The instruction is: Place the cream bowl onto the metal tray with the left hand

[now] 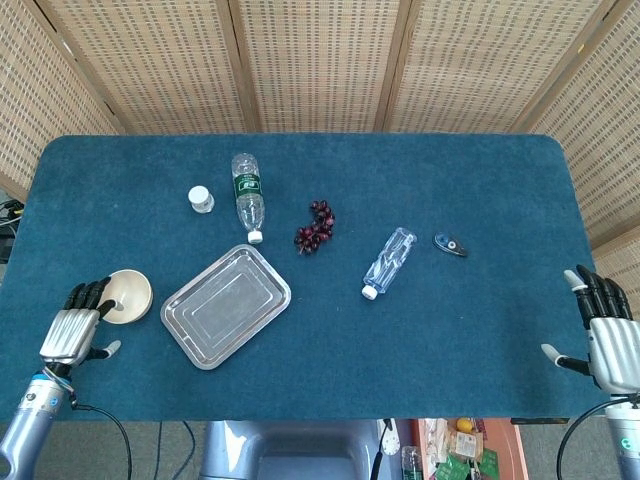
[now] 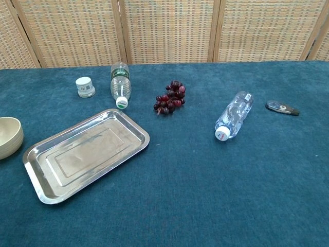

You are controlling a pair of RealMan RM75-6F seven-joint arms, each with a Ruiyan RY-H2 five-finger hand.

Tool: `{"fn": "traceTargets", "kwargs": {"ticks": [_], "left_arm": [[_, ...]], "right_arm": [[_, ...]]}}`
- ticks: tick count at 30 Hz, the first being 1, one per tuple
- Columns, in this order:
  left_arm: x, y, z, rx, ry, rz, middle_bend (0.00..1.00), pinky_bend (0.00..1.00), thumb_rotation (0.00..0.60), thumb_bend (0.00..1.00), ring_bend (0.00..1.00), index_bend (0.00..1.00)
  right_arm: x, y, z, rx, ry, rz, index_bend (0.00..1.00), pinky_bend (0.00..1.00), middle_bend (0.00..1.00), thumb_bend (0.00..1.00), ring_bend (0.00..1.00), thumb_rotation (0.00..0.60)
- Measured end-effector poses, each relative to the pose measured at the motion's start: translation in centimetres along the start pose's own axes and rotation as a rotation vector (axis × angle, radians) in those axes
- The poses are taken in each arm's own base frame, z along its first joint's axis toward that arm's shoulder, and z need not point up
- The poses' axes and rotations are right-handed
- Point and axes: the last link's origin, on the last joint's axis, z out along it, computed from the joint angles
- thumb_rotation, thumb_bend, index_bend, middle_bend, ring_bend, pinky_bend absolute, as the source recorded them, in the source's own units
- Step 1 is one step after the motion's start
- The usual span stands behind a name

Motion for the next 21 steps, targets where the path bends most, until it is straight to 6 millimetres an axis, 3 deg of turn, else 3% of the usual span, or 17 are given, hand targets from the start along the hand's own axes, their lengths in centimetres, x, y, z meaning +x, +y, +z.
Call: {"fn": "traceTargets", "kwargs": {"ticks": [12, 21], "left_arm": [[-0.4, 1.0, 1.6, -0.001, 0.0, 0.002, 0.0, 0.0, 0.6, 0.26, 0.0, 0.47], [-0.4, 1.1, 2.4, 0.021, 0.014, -0.009, 0.0, 0.0, 0.6, 0.44, 0.0, 0.61]], "right_arm": [[-0.2, 0.1, 0.3, -0.003, -0.015, 0.013, 0.0, 0.0, 0.0, 0.0, 0.0, 0.6], [-0.5, 0.0, 0.7, -0.002, -0.029, 0.016, 0.0, 0.0, 0.0, 0.0, 0.0, 0.6]]}}
